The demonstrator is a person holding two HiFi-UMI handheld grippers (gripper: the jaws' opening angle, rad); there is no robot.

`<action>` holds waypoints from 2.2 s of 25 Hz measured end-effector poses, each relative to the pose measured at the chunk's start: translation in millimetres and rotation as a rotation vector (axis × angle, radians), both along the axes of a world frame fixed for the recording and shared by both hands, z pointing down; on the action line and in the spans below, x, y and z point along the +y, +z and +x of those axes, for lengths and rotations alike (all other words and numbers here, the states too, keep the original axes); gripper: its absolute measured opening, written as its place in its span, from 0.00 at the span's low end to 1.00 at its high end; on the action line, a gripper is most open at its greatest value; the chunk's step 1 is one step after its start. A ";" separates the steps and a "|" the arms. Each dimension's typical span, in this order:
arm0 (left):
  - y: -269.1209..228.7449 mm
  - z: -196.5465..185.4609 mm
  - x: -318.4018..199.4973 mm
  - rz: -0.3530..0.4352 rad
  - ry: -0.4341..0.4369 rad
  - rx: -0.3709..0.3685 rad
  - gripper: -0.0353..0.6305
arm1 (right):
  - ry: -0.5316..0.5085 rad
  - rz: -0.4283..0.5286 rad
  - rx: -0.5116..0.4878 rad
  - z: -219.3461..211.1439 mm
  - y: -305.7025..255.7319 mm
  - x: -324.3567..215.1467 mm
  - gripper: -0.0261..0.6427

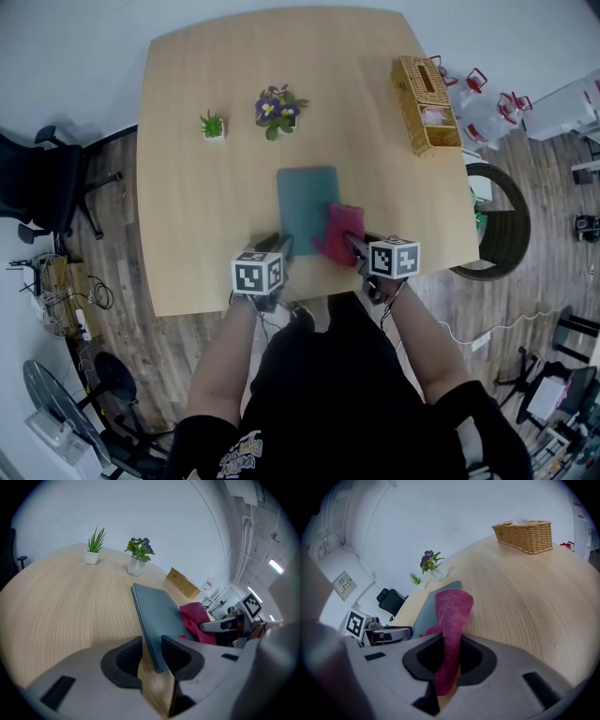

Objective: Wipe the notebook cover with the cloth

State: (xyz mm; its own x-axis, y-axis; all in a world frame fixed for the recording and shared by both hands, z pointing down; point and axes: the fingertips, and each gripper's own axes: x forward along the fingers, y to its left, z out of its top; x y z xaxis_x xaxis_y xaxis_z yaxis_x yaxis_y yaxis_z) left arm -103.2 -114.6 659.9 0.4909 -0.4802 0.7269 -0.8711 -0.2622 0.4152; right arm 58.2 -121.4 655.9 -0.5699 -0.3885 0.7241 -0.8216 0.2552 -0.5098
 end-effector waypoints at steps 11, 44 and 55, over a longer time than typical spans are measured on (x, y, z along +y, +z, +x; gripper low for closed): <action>0.4 -0.4 0.1 -0.008 -0.004 0.007 0.23 | -0.025 0.170 -0.040 -33.0 -42.5 -38.8 0.14; -0.1 -1.7 -1.1 -0.014 -0.006 0.020 0.22 | -0.268 0.047 0.033 -115.8 0.4 -61.6 0.14; 0.1 -2.7 -1.3 -0.021 -0.007 0.027 0.22 | -0.149 0.044 0.046 -60.6 1.9 -62.2 0.14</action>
